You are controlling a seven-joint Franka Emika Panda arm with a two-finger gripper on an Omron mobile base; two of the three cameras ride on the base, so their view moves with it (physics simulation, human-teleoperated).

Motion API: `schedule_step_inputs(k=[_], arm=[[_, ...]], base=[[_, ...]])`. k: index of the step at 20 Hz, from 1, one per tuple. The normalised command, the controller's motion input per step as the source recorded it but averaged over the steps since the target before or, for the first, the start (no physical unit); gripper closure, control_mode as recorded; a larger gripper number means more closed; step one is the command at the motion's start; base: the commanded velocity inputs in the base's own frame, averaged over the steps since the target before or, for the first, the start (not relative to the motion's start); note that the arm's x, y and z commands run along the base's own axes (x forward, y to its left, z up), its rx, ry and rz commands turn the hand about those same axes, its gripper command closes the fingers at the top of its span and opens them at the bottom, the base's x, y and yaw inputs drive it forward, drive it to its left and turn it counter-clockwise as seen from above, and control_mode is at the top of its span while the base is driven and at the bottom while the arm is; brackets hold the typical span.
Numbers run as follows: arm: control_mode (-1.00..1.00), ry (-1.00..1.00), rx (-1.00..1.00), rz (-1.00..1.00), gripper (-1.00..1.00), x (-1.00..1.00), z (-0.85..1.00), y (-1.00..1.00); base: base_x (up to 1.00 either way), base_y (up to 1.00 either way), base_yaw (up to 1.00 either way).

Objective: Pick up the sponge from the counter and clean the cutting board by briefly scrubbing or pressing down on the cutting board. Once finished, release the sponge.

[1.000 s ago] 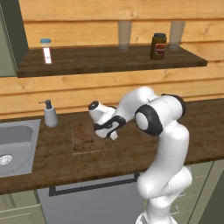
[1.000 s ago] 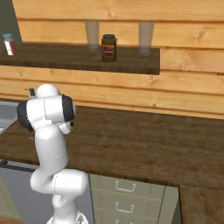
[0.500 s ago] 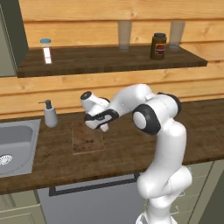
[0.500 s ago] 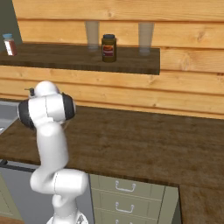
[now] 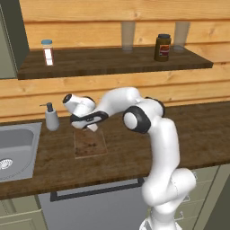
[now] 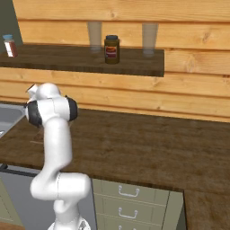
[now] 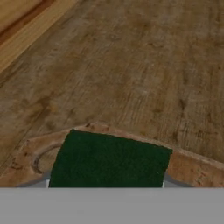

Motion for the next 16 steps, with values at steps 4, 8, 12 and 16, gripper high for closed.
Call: schedule_step_inputs(k=[4, 8, 12, 16], arm=[[-1.00, 0.02, -0.12, -0.04, 1.00, 0.11, -0.17, 0.16], [-1.00, -0.22, -0.11, 0.00, 1.00, -0.48, -0.48, -0.02], [-1.00, -0.35, -0.01, 0.00, 1.00, -0.89, -0.66, -0.34], [-1.00, -0.22, 0.05, 0.00, 1.00, -0.10, -0.42, -0.09]], base=[[0.00, 0.00, 0.00], [0.00, 0.00, 0.00], [0.00, 0.00, 0.00], [0.00, 0.00, 0.00]])
